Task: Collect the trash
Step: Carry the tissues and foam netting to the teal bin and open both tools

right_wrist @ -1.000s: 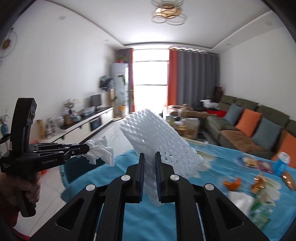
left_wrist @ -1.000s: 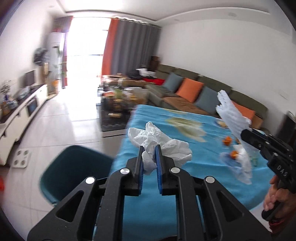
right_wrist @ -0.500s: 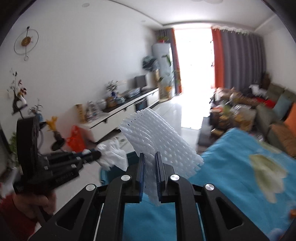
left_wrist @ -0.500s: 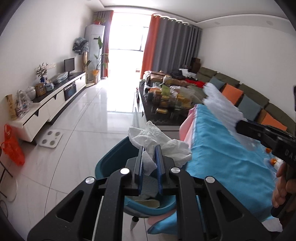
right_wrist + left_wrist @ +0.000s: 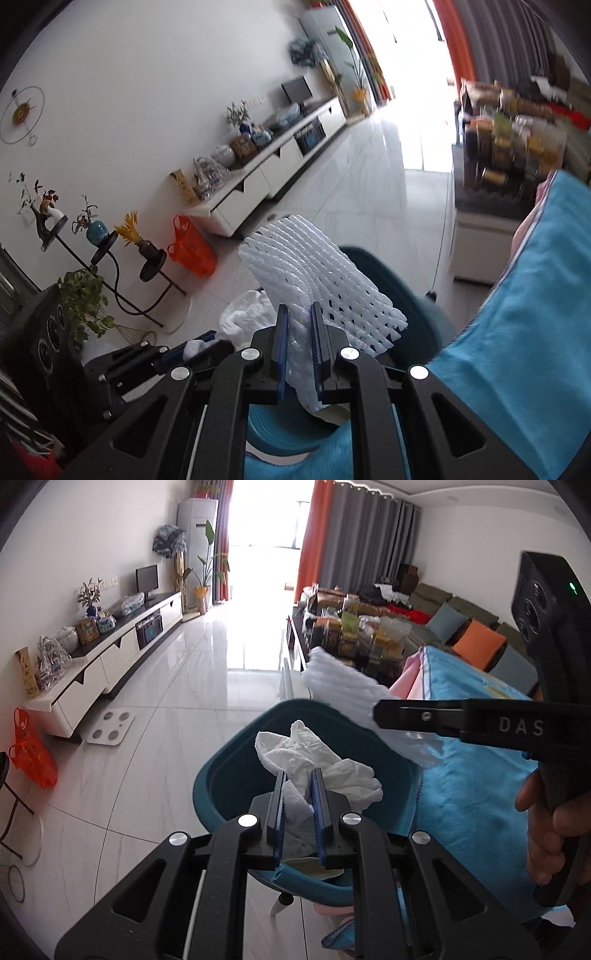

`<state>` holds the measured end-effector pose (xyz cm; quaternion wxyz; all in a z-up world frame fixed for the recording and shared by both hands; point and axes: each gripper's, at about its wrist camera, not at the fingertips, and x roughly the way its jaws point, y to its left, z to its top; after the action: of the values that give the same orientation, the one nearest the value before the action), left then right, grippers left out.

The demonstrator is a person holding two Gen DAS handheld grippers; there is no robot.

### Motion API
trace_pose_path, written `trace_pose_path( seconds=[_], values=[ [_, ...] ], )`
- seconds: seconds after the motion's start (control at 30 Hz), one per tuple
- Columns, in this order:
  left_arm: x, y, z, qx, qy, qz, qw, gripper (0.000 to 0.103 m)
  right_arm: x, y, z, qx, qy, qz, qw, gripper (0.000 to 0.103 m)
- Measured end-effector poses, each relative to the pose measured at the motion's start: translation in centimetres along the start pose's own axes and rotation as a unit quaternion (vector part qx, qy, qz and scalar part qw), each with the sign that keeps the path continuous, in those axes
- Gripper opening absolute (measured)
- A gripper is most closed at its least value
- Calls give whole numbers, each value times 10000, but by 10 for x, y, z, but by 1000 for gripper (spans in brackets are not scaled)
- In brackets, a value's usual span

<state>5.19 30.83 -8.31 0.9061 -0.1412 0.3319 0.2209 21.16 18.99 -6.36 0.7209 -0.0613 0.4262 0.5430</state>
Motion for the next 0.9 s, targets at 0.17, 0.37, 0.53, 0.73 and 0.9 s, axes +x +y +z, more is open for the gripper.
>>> trace_pose_path(
  seconds=[0.17, 0.37, 0.53, 0.73, 0.9],
  values=[
    [26, -12, 4, 61, 249, 78, 9996, 17, 15, -6, -5, 108, 271, -97, 9995, 17],
    [40, -18, 3, -113, 348, 132, 9992, 53, 14, -17, -8, 290, 342, 76, 9990, 32],
    [25, -20, 3, -185, 185, 123, 9996, 82, 6, -22, -6, 355, 219, 126, 9990, 57],
    [-7, -16, 8, -279, -209, 299, 9989, 97, -18, -23, -5, 365, -190, 211, 9989, 65],
    [-29, -12, 12, -364, -435, 295, 9980, 97, -49, -24, -6, 292, -621, 164, 9975, 70]
  ],
)
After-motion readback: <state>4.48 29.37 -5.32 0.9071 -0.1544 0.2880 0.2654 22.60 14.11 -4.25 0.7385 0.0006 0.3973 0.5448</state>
